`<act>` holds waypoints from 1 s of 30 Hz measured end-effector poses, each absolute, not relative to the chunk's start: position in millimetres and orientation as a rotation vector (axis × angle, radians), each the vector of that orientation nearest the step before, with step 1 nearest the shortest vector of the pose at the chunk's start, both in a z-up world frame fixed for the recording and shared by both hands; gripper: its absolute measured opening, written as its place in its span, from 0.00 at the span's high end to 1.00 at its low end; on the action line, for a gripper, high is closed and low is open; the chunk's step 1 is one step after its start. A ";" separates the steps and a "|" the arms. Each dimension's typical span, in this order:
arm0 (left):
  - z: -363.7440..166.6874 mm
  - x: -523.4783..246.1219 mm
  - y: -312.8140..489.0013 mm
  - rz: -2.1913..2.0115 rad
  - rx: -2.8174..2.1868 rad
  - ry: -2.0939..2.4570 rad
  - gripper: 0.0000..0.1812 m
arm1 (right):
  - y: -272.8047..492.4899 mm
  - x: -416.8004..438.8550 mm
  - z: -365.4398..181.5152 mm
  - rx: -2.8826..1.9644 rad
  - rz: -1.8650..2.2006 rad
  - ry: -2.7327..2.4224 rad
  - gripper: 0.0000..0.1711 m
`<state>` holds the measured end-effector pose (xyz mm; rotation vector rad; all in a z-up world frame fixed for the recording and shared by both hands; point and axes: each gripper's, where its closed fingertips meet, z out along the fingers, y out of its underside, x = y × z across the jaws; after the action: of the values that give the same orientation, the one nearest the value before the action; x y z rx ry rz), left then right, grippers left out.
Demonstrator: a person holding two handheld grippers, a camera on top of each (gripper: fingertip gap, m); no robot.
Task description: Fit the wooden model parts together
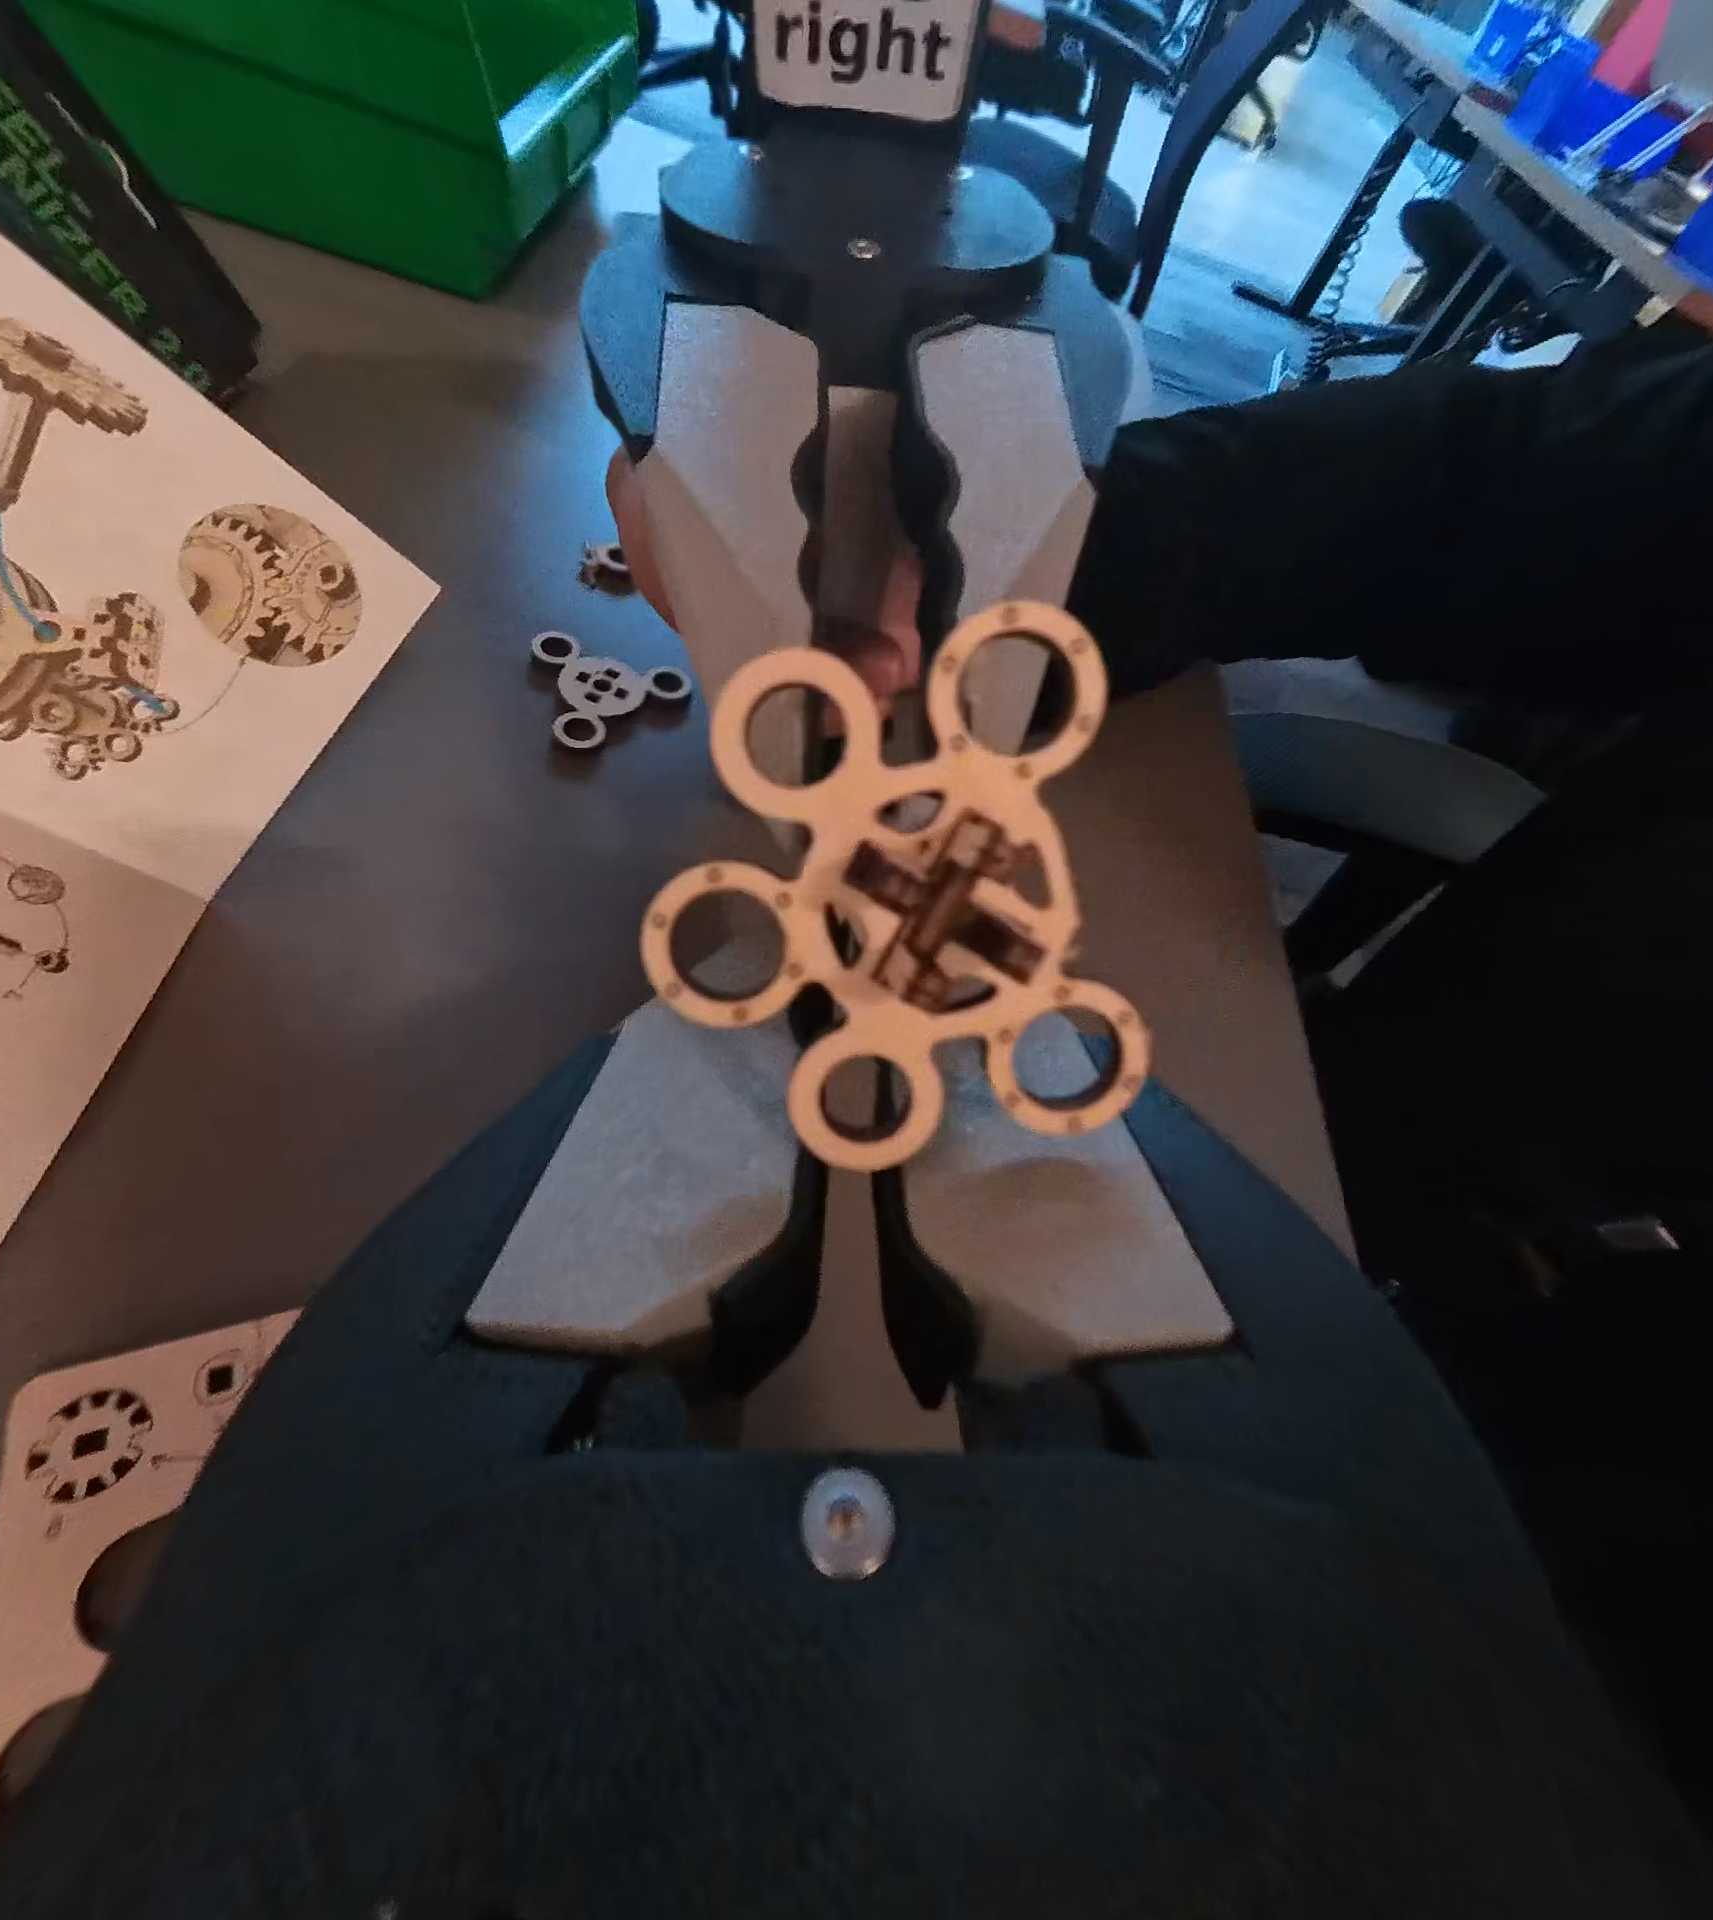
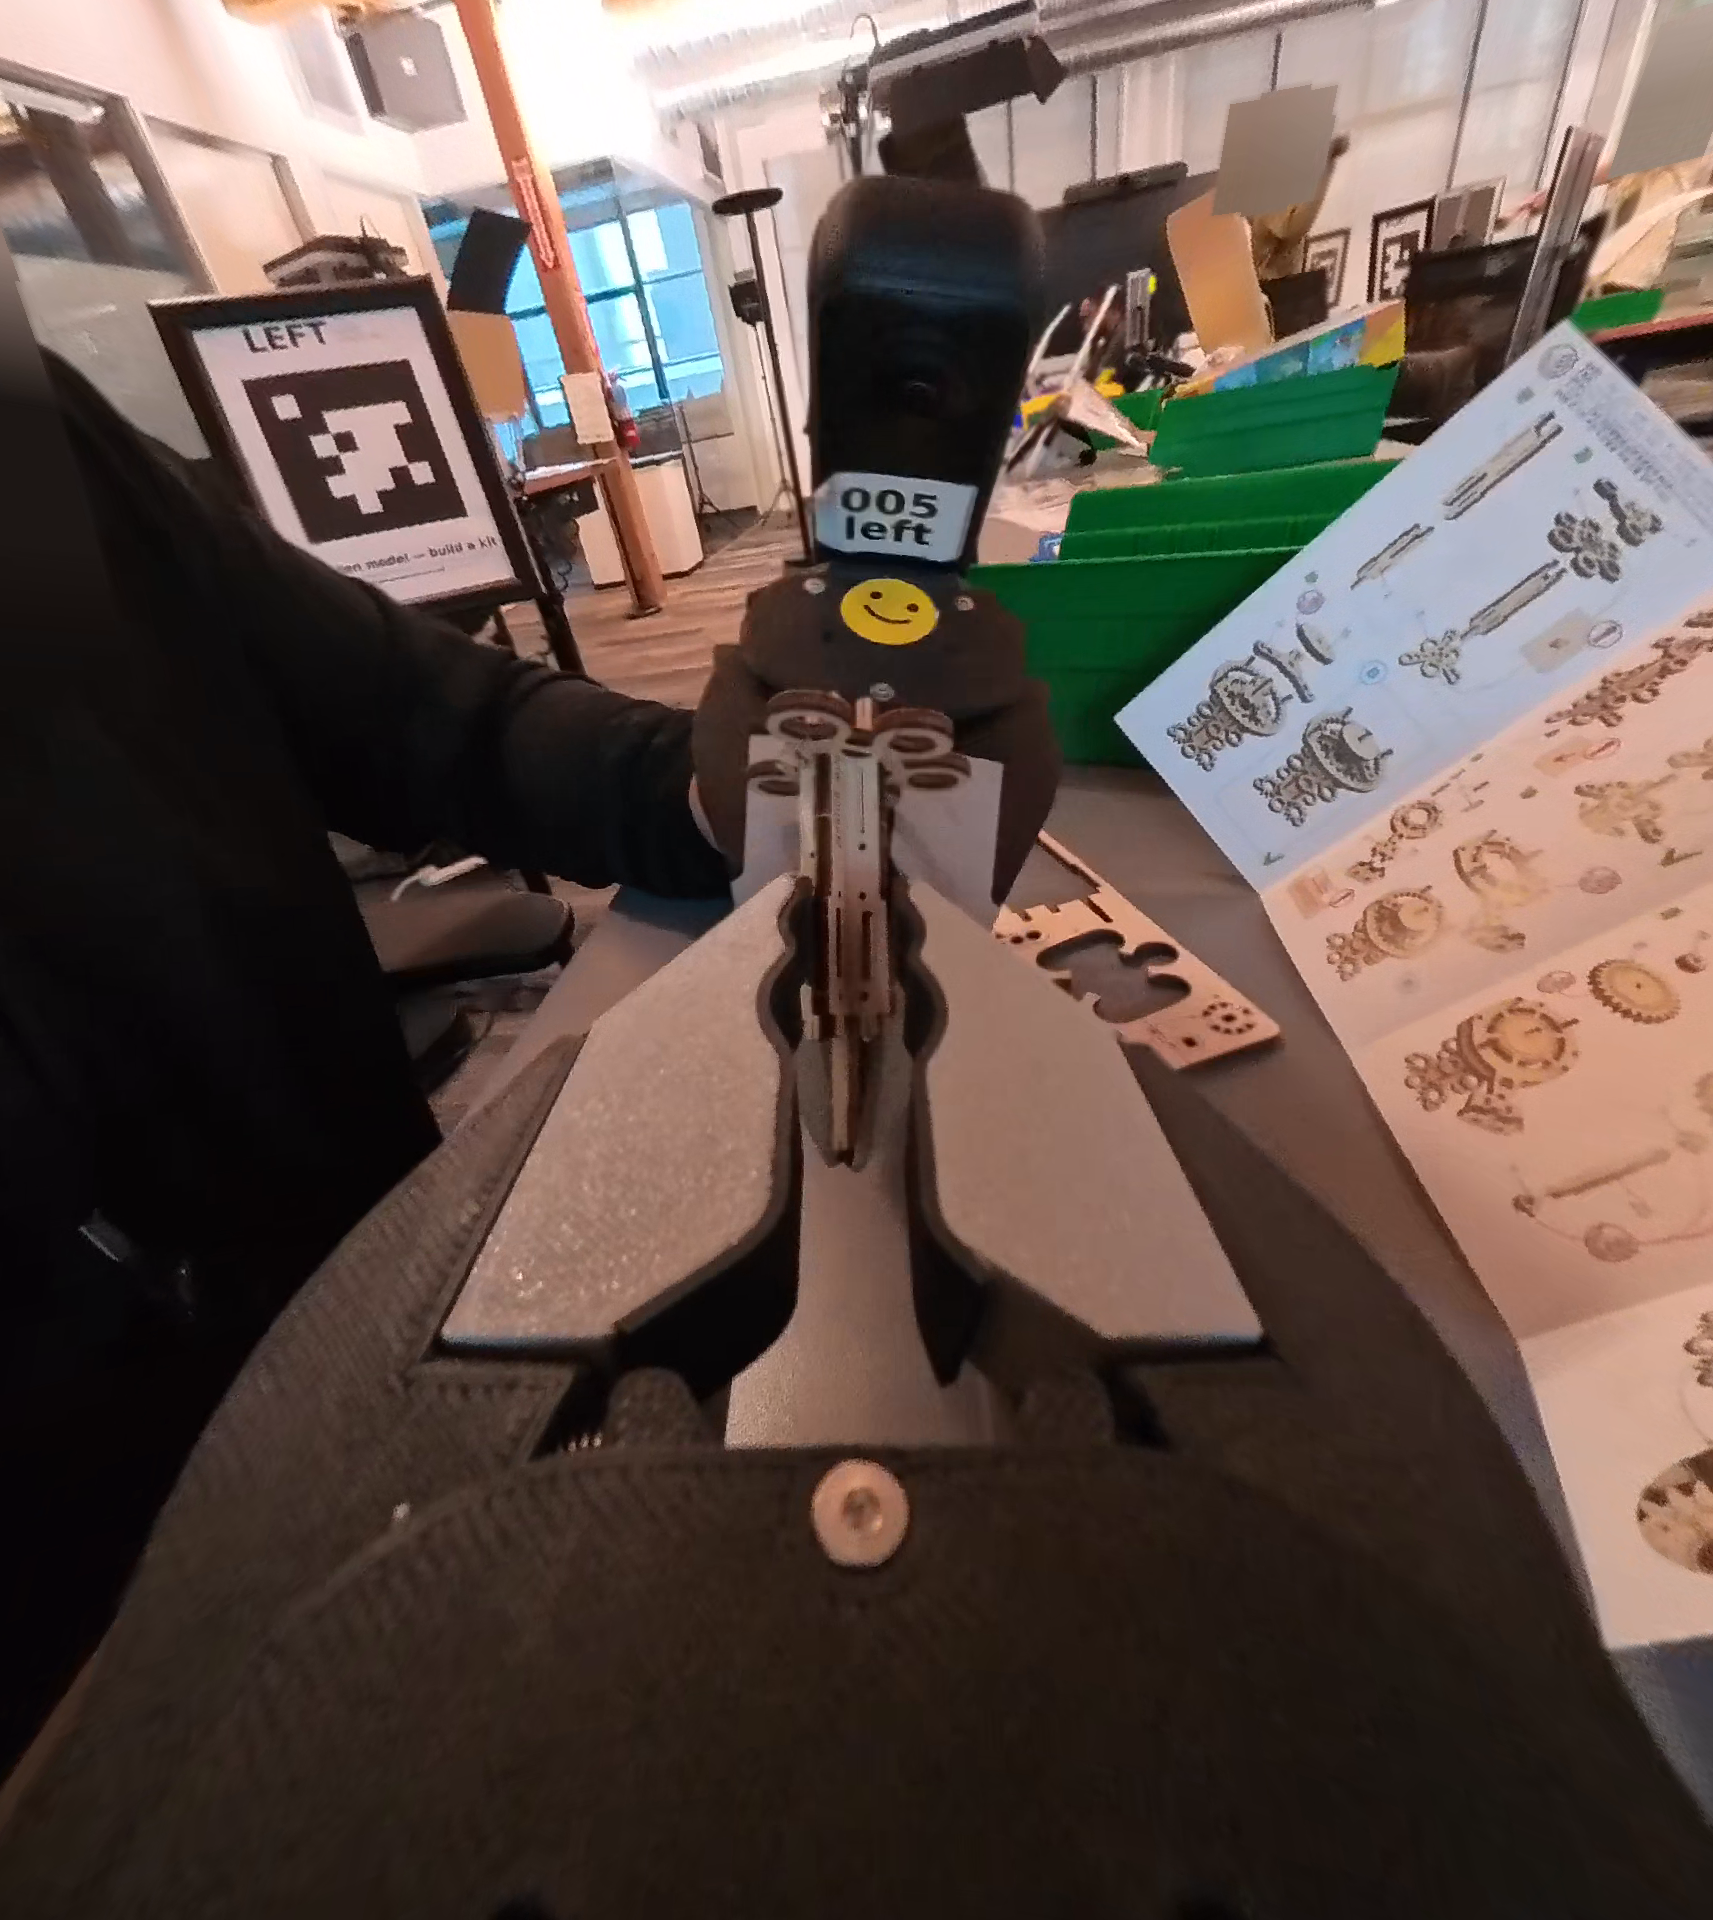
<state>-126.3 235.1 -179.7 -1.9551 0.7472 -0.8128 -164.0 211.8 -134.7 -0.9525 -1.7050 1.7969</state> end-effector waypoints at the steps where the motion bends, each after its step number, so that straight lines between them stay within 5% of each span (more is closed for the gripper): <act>1: -178.6 -125.8 235.9 -0.829 -1.951 0.736 1.00 | 214.3 -164.5 -133.7 -0.961 1.803 -1.695 0.94; 14: -163.7 -135.8 245.8 -1.029 -1.879 0.577 1.00 | 244.7 -168.1 -124.4 -1.074 1.895 -1.571 0.93; 21: -159.5 -142.0 248.7 -1.089 -1.855 0.487 0.88 | 252.5 -169.8 -127.8 -1.135 1.818 -1.548 0.94; 30: -159.2 -143.0 256.6 -1.076 -1.846 0.461 0.88 | 248.5 -176.0 -131.3 -1.228 1.831 -1.504 0.94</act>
<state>-143.0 256.6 -159.2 -1.8461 0.4612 -1.0761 -176.0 248.5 -131.3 -1.2277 -1.5039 1.8306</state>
